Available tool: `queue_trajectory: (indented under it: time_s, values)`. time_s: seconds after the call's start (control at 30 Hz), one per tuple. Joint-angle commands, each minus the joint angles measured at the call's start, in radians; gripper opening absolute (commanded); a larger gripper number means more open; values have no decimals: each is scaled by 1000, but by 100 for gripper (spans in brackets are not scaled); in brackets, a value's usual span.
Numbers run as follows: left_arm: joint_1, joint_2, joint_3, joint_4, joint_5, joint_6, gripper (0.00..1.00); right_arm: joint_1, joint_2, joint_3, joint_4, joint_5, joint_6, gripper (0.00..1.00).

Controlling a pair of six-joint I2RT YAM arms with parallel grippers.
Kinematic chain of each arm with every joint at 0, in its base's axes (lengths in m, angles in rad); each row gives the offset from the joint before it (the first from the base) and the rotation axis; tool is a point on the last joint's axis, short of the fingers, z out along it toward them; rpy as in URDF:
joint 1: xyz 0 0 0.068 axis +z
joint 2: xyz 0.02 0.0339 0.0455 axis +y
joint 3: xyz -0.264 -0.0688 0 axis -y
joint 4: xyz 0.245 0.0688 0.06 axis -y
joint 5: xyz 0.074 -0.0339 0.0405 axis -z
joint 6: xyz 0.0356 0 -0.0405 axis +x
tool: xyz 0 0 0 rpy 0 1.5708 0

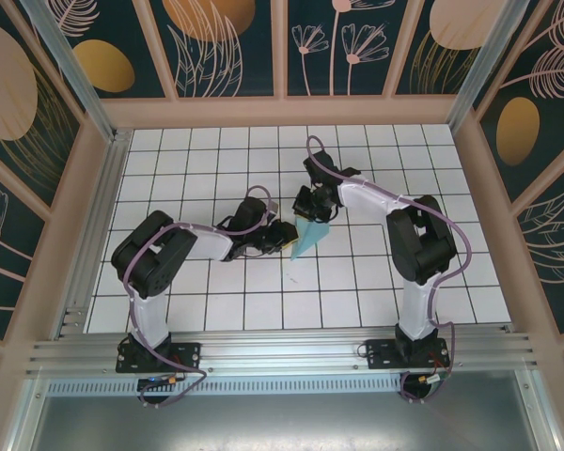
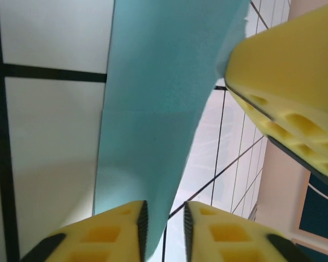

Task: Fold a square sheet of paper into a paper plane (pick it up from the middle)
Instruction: Fourth fold the wing at the center of the table.

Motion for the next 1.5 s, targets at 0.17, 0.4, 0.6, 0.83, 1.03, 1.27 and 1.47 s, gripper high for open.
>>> queue_trajectory:
  time_s: [0.17,0.4,0.6,0.83,1.03,1.27,1.47]
  values:
    - [13,-84,-96,95,-46,-22,17,-7,11,27,-28,18,-17,0]
    - [7,-17,-67,50,-9,-15,0,-11,22,39,-10,8,-3,0]
    - [1,21,-38,-5,18,15,0,-11,30,44,-16,7,-8,0]
    - [-9,31,-12,-18,61,47,0,-11,30,35,-18,4,-8,0]
    - [-14,57,16,-78,55,73,0,-11,32,33,-13,2,-8,0]
    - [-14,58,15,-183,9,117,0,-11,44,43,4,-4,1,0]
    - [-13,59,12,-186,4,113,0,-11,69,46,20,-6,10,0]
